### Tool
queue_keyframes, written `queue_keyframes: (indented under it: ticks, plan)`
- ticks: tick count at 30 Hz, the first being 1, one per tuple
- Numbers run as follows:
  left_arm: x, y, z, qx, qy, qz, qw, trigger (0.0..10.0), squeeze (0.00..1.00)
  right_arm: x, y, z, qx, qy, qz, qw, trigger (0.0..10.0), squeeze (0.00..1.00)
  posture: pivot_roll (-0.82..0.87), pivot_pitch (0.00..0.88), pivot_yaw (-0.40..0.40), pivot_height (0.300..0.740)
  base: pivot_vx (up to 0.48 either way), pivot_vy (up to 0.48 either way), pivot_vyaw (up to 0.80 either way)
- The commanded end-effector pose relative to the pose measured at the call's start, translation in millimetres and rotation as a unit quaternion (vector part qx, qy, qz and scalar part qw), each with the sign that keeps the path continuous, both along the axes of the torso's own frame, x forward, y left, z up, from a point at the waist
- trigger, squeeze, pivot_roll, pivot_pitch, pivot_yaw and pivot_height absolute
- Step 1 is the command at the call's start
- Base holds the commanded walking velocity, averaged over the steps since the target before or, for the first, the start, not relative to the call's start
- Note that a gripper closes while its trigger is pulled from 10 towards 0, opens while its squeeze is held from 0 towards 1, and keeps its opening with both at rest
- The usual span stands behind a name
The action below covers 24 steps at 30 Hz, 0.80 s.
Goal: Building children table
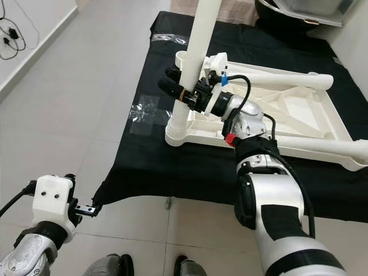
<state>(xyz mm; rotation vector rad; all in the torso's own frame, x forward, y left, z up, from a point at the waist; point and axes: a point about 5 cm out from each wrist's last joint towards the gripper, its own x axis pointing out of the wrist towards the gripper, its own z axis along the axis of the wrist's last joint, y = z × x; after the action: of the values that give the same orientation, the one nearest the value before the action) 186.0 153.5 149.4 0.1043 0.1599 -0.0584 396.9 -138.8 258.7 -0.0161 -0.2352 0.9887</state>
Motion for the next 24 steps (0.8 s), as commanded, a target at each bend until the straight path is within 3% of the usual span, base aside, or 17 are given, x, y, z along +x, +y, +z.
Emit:
queue_keyframes:
  ticks: [1, 6, 8, 12, 13, 14, 17, 20, 24]
  plan:
    - [-2.1, -0.9, -3.3, 0.003, 0.011, -0.004, 1.000, 10.0, 0.00, 0.0, -1.0, -42.4, -0.032, 0.086, -0.041, 0.995, 10.0, 0.00, 0.18, 0.231, -0.108, 0.740, 0.000, 0.000, 0.00]
    - [-1.4, -1.6, -3.4, 0.003, 0.010, -0.005, 1.000, 10.0, 0.00, 7.4, 3.0, -45.1, -0.013, 0.105, -0.128, 0.986, 10.0, 0.00, 0.18, 0.227, -0.109, 0.740, 0.000, 0.000, 0.00]
    - [-0.9, -1.7, -3.4, 0.003, 0.009, -0.006, 1.000, 10.0, 0.00, 11.2, 4.1, -47.8, 0.001, 0.127, -0.180, 0.976, 10.0, 0.00, 0.18, 0.227, -0.109, 0.740, 0.000, 0.000, 0.00]
    - [0.0, -2.0, -3.2, 0.002, 0.008, -0.006, 1.000, 10.0, 0.00, 12.7, 5.9, -48.2, 0.014, 0.120, -0.224, 0.967, 10.0, 0.00, 0.18, 0.224, -0.108, 0.740, 0.000, 0.000, 0.00]
    - [0.9, -1.8, -2.8, 0.002, 0.006, -0.006, 1.000, 10.0, 0.00, 13.4, 7.6, -52.7, 0.014, 0.128, -0.263, 0.956, 10.0, 0.00, 0.18, 0.224, -0.108, 0.740, 0.000, 0.000, 0.00]
    - [0.9, -1.8, -2.8, 0.002, 0.006, -0.006, 1.000, 10.0, 0.00, 13.4, 7.6, -52.7, 0.014, 0.128, -0.263, 0.956, 10.0, 0.00, 0.18, 0.224, -0.108, 0.740, 0.000, 0.000, 0.00]
    - [2.5, -1.8, -2.5, 0.001, 0.004, -0.006, 1.000, 10.0, 0.00, 14.1, 8.8, -56.2, 0.019, 0.117, -0.367, 0.923, 10.0, 0.00, 0.17, 0.213, -0.105, 0.740, 0.000, 0.000, 0.00]
    - [3.0, -1.9, -2.5, 0.001, 0.003, -0.006, 1.000, 10.0, 0.00, 12.6, 12.0, -54.7, 0.026, 0.099, -0.400, 0.911, 10.0, 0.00, 0.17, 0.213, -0.105, 0.740, 0.000, 0.000, 0.00]
    - [4.9, -2.6, -3.2, 0.000, 0.002, -0.006, 1.000, 10.0, 0.00, 9.3, 22.1, -59.2, 0.073, 0.119, -0.479, 0.867, 10.0, 0.00, 0.17, 0.199, -0.109, 0.740, 0.000, 0.000, 0.00]
